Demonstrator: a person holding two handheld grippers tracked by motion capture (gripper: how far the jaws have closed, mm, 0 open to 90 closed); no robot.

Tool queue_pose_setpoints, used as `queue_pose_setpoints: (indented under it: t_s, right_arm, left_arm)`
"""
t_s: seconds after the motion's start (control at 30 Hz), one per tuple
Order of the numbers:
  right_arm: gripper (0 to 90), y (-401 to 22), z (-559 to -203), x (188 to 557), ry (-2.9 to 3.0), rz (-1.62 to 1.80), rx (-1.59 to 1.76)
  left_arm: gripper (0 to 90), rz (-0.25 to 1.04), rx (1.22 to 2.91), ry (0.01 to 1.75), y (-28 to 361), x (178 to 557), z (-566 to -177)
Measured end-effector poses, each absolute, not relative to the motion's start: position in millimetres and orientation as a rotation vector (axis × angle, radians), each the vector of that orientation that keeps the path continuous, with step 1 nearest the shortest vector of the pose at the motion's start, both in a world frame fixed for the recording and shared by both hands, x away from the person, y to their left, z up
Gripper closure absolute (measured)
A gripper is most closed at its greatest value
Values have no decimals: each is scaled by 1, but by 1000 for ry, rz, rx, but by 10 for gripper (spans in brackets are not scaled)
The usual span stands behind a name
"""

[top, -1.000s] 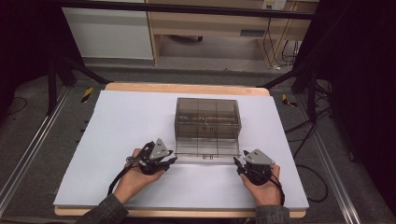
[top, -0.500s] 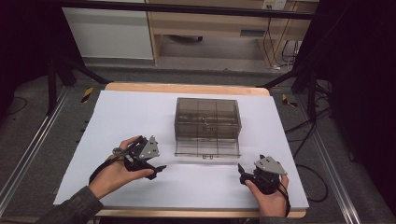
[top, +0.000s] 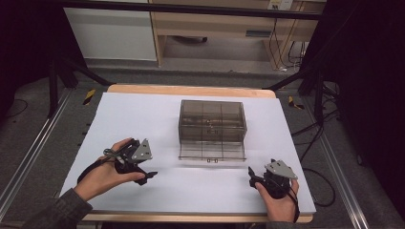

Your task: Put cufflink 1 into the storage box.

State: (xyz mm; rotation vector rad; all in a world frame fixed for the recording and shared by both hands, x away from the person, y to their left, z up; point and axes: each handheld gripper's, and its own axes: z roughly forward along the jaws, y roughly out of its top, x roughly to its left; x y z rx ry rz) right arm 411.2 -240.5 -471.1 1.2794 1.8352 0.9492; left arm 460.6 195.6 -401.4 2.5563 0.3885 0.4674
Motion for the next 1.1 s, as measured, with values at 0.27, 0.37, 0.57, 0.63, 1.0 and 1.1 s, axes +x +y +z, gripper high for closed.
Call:
queue_pose_setpoints:
  t_s: [0.27, 0.37, 0.57, 0.63, 1.0, 1.1]
  right_arm:
    - [166, -237, -473, 412, 1862, 918, 1255]
    - [169, -237, -473, 413, 1861, 914, 1253]
    - [175, -237, -473, 415, 1866, 905, 1257]
    - [176, -237, -473, 415, 1865, 908, 1257]
    - [178, -236, -474, 415, 1878, 896, 1253]
    - [178, -236, -474, 415, 1881, 897, 1254]
  left_arm:
    - [124, 392, 2607, 393, 208, 459, -417]
    - [158, 384, 2627, 390, 211, 458, -417]
    - [313, 338, 2681, 381, 214, 459, -421]
    - [361, 318, 2692, 385, 214, 457, -424]
    - [520, 230, 2771, 396, 212, 457, -444]
    - [565, 208, 2767, 400, 211, 459, -447]
